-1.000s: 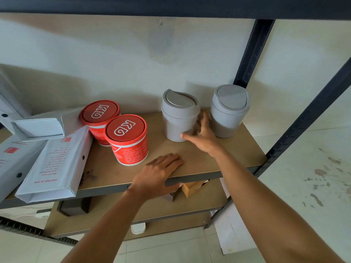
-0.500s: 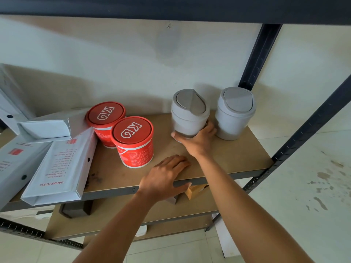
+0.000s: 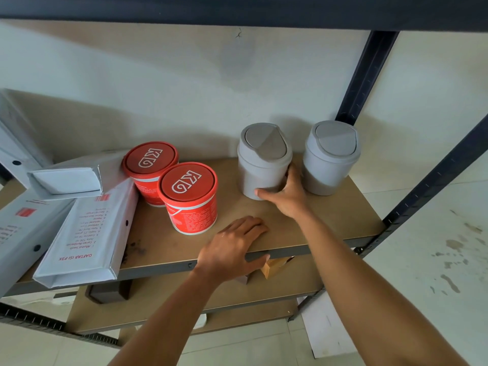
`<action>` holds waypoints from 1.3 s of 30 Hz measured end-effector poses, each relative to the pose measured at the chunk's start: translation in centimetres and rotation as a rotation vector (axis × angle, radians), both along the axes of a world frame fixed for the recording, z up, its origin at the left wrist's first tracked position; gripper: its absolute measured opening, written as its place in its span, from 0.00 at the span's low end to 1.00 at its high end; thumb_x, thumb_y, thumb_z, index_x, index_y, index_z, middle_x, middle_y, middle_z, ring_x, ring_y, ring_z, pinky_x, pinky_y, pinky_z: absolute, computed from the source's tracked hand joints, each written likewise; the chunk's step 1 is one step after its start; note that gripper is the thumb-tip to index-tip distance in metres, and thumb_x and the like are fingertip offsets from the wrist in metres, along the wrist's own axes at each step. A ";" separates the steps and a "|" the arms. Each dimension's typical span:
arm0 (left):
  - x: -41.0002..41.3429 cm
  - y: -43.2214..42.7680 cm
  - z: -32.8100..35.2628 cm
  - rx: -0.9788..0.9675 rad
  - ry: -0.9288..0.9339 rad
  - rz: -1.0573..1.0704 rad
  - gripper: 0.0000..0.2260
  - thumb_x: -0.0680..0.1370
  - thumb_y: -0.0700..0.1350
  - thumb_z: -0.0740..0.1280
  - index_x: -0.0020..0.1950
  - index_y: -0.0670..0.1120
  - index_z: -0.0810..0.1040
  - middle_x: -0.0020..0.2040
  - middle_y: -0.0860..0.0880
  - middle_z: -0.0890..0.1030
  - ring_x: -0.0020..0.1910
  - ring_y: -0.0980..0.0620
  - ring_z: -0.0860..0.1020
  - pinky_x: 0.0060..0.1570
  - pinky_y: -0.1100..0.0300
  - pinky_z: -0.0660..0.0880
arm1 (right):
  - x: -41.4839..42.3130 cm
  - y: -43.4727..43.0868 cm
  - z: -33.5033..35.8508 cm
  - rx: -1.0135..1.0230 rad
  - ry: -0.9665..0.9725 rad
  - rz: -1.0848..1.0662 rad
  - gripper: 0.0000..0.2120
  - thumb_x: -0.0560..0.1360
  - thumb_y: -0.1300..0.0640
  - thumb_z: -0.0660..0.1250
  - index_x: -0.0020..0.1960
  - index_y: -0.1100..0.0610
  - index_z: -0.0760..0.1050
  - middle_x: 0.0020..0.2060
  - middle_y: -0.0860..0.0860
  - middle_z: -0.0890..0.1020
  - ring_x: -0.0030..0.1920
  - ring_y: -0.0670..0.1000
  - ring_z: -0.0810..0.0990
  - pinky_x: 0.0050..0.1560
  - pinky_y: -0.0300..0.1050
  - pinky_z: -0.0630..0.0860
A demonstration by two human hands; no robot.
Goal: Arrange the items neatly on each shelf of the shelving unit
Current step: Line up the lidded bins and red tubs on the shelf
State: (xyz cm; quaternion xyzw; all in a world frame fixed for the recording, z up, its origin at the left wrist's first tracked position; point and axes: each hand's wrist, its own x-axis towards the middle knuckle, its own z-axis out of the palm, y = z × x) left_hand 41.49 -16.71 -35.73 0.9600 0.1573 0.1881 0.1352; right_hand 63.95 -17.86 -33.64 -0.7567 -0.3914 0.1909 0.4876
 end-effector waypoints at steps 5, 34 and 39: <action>0.1 0.0 -0.1 0.005 0.002 -0.007 0.26 0.75 0.62 0.67 0.70 0.51 0.74 0.70 0.54 0.73 0.70 0.53 0.71 0.66 0.58 0.72 | -4.6 1.7 -0.6 0.135 -0.007 -0.330 0.59 0.54 0.48 0.88 0.75 0.59 0.60 0.68 0.56 0.64 0.66 0.53 0.67 0.67 0.43 0.66; -6.9 3.9 2.2 -0.598 -0.523 0.632 0.50 0.68 0.47 0.81 0.81 0.47 0.53 0.76 0.46 0.66 0.75 0.49 0.67 0.74 0.47 0.67 | -12.7 -7.9 -3.5 -0.167 -0.887 -0.010 0.27 0.82 0.34 0.54 0.67 0.52 0.76 0.67 0.47 0.77 0.70 0.52 0.73 0.72 0.57 0.66; -4.4 2.2 2.1 -0.524 -0.623 0.769 0.51 0.65 0.51 0.83 0.79 0.41 0.56 0.73 0.41 0.65 0.73 0.42 0.63 0.72 0.54 0.60 | -13.0 -7.8 -3.8 -0.164 -0.904 -0.033 0.26 0.82 0.35 0.55 0.67 0.52 0.76 0.67 0.48 0.77 0.70 0.53 0.74 0.72 0.58 0.67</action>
